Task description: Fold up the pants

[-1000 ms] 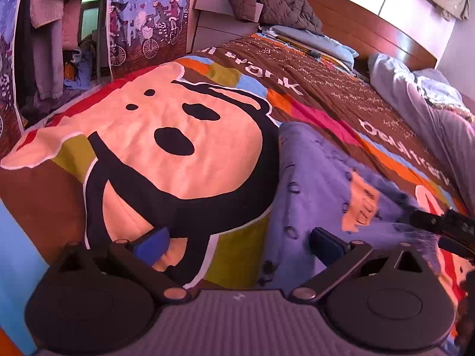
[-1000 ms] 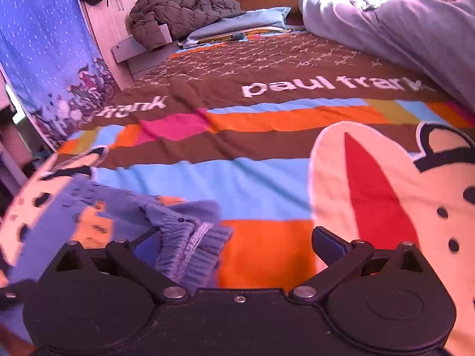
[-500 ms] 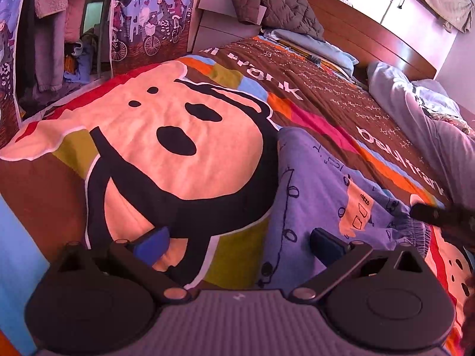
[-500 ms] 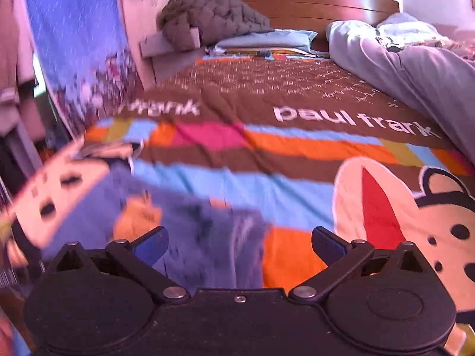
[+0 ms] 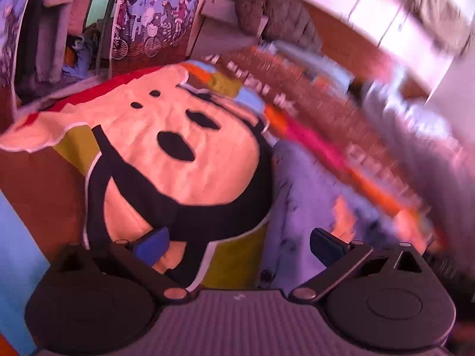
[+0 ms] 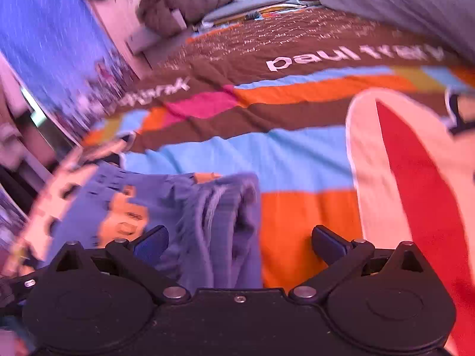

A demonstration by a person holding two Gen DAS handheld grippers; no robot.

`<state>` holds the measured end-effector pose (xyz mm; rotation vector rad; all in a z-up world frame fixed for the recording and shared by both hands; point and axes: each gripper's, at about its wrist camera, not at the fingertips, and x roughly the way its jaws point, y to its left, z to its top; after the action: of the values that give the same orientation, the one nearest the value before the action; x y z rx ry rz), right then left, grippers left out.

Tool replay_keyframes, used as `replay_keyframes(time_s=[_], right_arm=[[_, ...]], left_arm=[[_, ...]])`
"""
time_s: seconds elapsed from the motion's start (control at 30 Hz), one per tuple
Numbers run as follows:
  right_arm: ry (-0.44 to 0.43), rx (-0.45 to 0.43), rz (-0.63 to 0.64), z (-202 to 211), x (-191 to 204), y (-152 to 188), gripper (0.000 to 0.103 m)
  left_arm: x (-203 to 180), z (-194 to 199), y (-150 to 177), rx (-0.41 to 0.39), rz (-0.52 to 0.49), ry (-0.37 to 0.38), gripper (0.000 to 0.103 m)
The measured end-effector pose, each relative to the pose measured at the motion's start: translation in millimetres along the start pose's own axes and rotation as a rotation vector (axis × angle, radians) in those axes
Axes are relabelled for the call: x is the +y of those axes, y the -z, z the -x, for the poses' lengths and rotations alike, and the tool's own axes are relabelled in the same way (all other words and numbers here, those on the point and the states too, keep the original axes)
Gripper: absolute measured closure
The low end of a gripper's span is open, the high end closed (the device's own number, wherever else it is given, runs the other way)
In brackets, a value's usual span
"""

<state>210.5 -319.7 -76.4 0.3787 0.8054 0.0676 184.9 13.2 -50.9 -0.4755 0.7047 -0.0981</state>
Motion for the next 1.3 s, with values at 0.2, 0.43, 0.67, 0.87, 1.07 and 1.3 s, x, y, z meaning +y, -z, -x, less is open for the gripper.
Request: replay_keyframes(time_s=[0.2, 0.43, 0.67, 0.87, 1.07, 1.3], right_arm=[[-0.115, -0.057, -0.102, 11, -22, 10, 0.001], [-0.113, -0.106, -0.087, 3, -18, 12, 0.003], [-0.128, -0.12, -0.08, 6, -17, 21, 0.056], [-0.131, -0.125, -0.051, 8, -11, 23, 0.068], [-0.104, -0.154, 0.003, 21, 8, 20, 0.076], [-0.132, -0.243, 0.144, 38, 58, 13, 0.079]], left_arm=[[17, 1, 3, -0.006, 0.086, 0.156, 0.002], [-3, -9, 5, 0.044, -0.016, 0.065, 0.005], [0, -5, 4, 0.036, 0.0, 0.062, 0.028], [1, -7, 6, 0.061, 0.005, 0.146, 0.082], [-12, 8, 2, 0.005, -0.057, 0.112, 0.088], [-26, 50, -22, -0.176, -0.234, 0.005, 0.089]])
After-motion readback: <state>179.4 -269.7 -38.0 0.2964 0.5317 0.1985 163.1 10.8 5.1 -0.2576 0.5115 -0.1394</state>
